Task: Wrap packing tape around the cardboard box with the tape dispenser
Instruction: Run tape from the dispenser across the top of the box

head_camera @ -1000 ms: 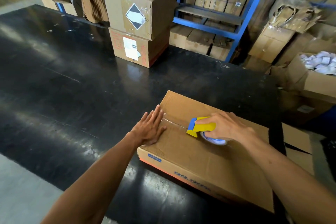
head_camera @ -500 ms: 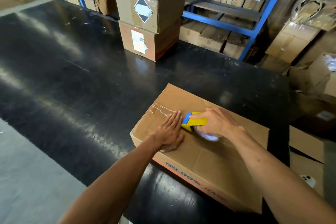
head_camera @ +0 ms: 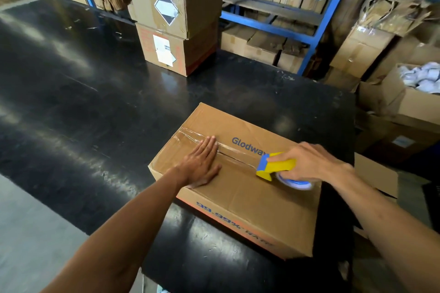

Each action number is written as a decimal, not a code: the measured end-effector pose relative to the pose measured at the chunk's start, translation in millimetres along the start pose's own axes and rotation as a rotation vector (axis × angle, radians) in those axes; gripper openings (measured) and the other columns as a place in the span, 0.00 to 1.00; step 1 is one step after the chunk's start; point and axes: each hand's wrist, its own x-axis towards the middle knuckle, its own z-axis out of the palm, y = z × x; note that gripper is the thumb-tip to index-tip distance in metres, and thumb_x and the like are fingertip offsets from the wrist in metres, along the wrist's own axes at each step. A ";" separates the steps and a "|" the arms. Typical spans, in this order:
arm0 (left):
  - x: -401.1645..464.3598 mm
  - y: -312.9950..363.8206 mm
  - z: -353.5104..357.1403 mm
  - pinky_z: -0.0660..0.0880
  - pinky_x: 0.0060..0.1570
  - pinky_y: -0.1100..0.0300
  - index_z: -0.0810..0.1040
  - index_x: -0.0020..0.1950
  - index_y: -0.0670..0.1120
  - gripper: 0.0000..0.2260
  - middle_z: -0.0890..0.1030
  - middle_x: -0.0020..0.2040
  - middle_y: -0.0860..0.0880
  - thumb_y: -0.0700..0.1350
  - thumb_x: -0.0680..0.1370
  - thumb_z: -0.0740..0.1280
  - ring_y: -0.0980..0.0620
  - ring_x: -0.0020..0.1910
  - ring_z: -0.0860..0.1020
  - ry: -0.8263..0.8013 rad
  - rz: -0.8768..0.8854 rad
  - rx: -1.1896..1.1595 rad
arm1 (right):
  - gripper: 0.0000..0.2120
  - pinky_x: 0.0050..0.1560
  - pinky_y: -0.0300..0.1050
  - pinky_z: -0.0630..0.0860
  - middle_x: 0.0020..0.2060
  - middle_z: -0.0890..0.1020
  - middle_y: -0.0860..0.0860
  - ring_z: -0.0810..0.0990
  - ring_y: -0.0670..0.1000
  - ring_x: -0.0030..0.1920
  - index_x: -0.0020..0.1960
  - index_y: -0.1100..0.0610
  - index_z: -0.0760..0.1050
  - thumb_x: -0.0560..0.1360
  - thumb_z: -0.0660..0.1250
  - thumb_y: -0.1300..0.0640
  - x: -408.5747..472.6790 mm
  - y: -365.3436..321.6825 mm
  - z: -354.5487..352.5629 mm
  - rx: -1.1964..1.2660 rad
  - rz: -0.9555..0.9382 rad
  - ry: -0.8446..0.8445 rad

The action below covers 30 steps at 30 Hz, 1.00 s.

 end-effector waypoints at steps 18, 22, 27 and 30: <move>33.7 129.0 21.0 0.47 0.78 0.46 0.47 0.80 0.36 0.45 0.48 0.81 0.38 0.71 0.77 0.40 0.42 0.80 0.47 0.047 0.141 -0.070 | 0.22 0.42 0.45 0.67 0.52 0.80 0.46 0.78 0.54 0.54 0.63 0.27 0.71 0.68 0.66 0.38 -23.3 8.5 18.2 0.024 0.039 0.128; 30.4 125.6 16.7 0.40 0.78 0.50 0.38 0.79 0.39 0.42 0.40 0.81 0.42 0.69 0.79 0.43 0.47 0.80 0.38 0.056 0.157 0.026 | 0.22 0.42 0.44 0.66 0.53 0.80 0.46 0.78 0.54 0.54 0.63 0.28 0.72 0.69 0.66 0.39 -25.2 6.1 16.7 0.028 0.026 0.134; 28.9 128.9 14.3 0.39 0.78 0.51 0.38 0.80 0.39 0.42 0.39 0.81 0.42 0.69 0.79 0.42 0.48 0.79 0.37 0.026 0.159 0.051 | 0.22 0.43 0.45 0.65 0.53 0.79 0.46 0.77 0.54 0.55 0.64 0.29 0.72 0.69 0.66 0.37 -24.5 8.2 19.2 0.039 0.020 0.138; 30.1 127.7 13.6 0.40 0.78 0.50 0.38 0.80 0.39 0.43 0.39 0.81 0.42 0.70 0.78 0.39 0.47 0.79 0.37 0.027 0.180 0.050 | 0.23 0.42 0.45 0.65 0.52 0.78 0.46 0.77 0.54 0.54 0.65 0.29 0.71 0.70 0.65 0.37 -28.3 10.7 17.0 0.056 0.016 0.110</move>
